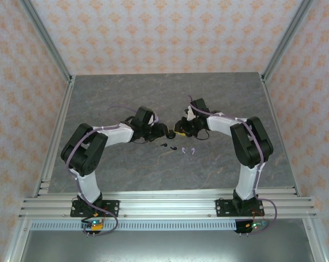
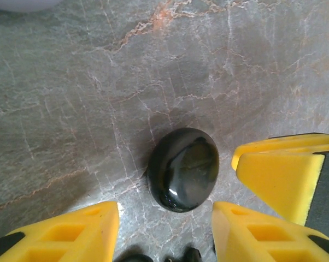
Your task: Insert the wireless bluetooth earbuds into the charging case
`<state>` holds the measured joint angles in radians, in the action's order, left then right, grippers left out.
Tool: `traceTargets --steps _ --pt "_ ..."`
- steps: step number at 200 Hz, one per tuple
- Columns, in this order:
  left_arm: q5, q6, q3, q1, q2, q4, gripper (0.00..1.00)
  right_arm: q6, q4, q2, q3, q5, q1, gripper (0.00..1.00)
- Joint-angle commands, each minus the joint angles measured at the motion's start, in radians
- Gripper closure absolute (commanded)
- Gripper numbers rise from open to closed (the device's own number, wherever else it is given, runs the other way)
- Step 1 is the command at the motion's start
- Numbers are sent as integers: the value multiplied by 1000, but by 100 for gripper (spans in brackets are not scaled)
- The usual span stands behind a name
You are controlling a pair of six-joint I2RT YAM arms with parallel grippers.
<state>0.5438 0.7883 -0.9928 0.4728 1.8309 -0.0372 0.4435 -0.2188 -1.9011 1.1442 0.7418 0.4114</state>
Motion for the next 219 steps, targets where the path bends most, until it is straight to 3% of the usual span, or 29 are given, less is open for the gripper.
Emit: traceTargets --steps 1,146,219 --pt "19 16 -6 -2 16 -37 51 9 15 -13 5 9 -5 72" --pt "55 14 -51 11 115 -68 52 26 29 -60 14 30 -5 76" --pt "58 34 -69 21 152 -86 58 30 30 -67 4 25 -5 79"
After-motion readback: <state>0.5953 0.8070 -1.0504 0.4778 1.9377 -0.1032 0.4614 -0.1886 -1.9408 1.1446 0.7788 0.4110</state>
